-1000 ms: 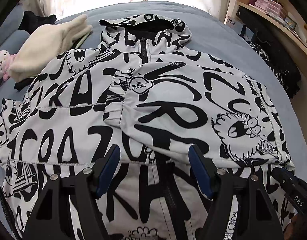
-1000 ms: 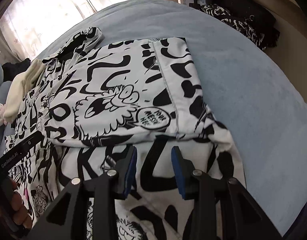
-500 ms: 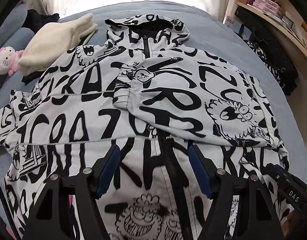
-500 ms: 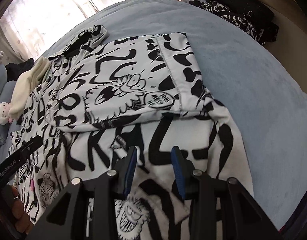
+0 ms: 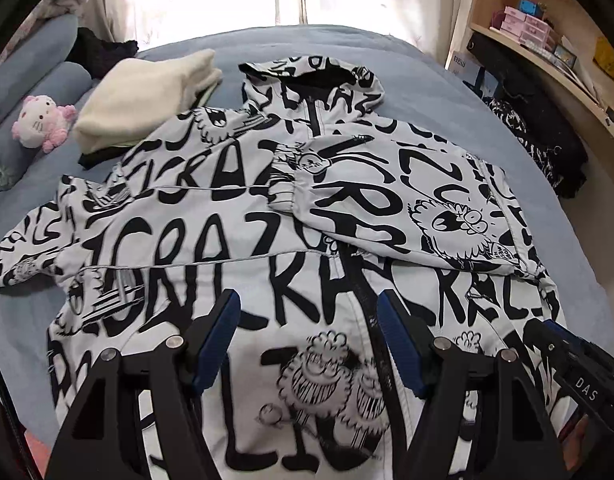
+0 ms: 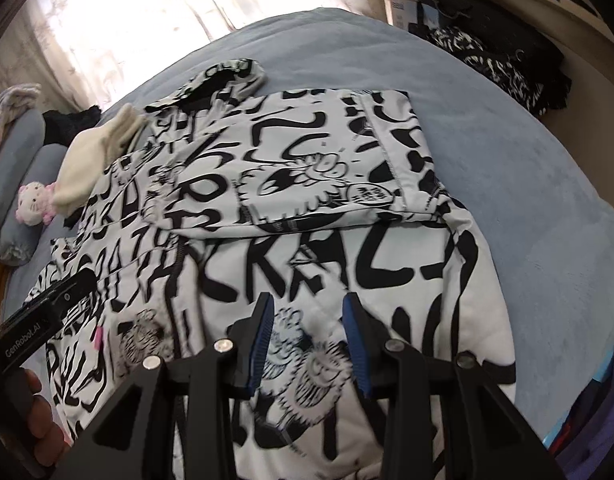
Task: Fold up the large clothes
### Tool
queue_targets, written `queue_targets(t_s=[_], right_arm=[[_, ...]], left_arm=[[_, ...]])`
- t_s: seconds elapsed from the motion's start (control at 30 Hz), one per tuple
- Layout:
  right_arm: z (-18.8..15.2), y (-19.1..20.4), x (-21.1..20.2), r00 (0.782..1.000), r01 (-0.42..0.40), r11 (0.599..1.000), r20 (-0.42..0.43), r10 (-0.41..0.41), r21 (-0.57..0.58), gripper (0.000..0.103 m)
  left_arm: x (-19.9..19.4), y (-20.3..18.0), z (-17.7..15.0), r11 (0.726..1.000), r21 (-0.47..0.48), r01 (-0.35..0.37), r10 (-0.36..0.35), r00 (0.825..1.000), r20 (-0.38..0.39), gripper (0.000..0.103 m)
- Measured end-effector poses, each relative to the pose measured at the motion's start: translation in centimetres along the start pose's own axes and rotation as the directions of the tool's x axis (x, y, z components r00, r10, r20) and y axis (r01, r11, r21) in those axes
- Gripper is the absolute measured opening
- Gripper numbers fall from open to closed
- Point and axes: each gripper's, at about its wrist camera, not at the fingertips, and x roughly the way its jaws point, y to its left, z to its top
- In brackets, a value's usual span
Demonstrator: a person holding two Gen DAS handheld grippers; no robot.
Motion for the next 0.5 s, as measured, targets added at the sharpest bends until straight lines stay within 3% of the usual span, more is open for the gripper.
queue_targets(t_s=[0.5], right_arm=[[-3.8,7.5,-2.9,0.999,-0.05,0.987,-0.003,0.051,-0.155,0.036]], left_arm=[[-6.6,6.2,-3.4,0.998,-0.064,-0.026,0.032,0.995,0.091,0.069]])
